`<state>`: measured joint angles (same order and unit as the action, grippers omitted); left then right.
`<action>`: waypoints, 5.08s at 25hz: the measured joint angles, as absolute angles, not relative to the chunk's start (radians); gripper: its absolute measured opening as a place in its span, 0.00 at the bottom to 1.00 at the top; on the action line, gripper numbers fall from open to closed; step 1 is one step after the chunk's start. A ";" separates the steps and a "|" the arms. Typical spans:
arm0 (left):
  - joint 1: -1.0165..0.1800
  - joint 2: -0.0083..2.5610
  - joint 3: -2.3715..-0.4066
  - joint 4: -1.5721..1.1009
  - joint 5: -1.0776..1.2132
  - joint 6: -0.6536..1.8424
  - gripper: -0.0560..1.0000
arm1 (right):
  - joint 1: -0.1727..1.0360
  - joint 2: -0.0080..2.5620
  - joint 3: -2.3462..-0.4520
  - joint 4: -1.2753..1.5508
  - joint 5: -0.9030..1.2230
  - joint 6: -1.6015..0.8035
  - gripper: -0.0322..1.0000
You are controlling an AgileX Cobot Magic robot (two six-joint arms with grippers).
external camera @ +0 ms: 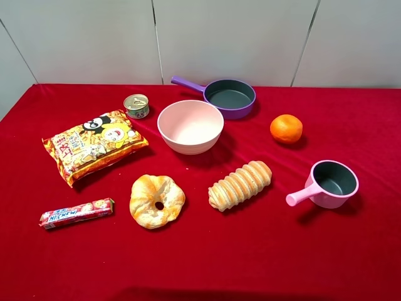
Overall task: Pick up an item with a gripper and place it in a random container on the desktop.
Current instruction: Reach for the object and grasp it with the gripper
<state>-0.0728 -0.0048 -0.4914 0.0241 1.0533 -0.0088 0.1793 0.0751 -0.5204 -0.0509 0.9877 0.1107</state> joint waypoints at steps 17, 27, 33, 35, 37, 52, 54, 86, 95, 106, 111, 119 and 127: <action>-0.073 -0.005 -0.491 0.024 1.053 -0.009 0.98 | 0.179 0.454 -0.552 -0.017 0.755 0.060 0.65; -0.073 -0.005 -0.491 0.024 1.053 -0.009 0.98 | 0.179 0.702 -0.609 -0.014 0.628 0.000 0.65; -0.073 -0.005 -0.491 0.024 1.053 -0.009 0.98 | 0.179 0.833 -0.610 -0.011 0.521 -0.011 0.65; -0.073 -0.005 -0.491 0.024 1.053 -0.009 0.98 | 0.179 0.875 -0.610 -0.011 0.492 -0.018 0.65; -0.073 -0.005 -0.491 0.024 1.053 -0.009 0.98 | 0.179 0.908 -0.610 -0.011 0.466 -0.019 0.65; -0.073 -0.005 -0.491 0.024 1.053 -0.009 0.98 | 0.180 1.060 -0.678 -0.008 0.404 -0.041 0.65; -0.073 -0.005 -0.491 0.024 1.053 -0.009 0.98 | 0.198 1.089 -0.698 -0.008 0.404 -0.041 0.65; -0.073 -0.005 -0.491 0.024 1.053 -0.010 0.98 | 0.296 1.586 -0.993 0.000 0.352 -0.094 0.65; -0.073 -0.005 -0.491 0.024 1.053 -0.010 0.98 | 0.296 1.685 -0.999 0.000 0.332 -0.096 0.65; -0.073 -0.005 -0.491 0.024 1.053 -0.010 0.98 | 0.281 1.790 -0.999 0.000 0.291 -0.096 0.65; -0.073 -0.005 -0.491 0.024 1.053 -0.010 0.98 | 0.261 1.829 -0.999 -0.006 0.268 -0.096 0.65; -0.073 -0.005 -0.491 0.024 1.053 -0.010 0.98 | 0.249 1.884 -0.999 -0.008 0.221 -0.097 0.65; -0.073 -0.005 -0.491 0.024 1.053 -0.010 0.98 | 0.249 1.931 -1.000 -0.012 0.173 -0.097 0.65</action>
<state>-0.0728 -0.0048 -0.4914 0.0241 1.0533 -0.0097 0.2490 1.9307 -1.0000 -0.0119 0.1728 -0.0967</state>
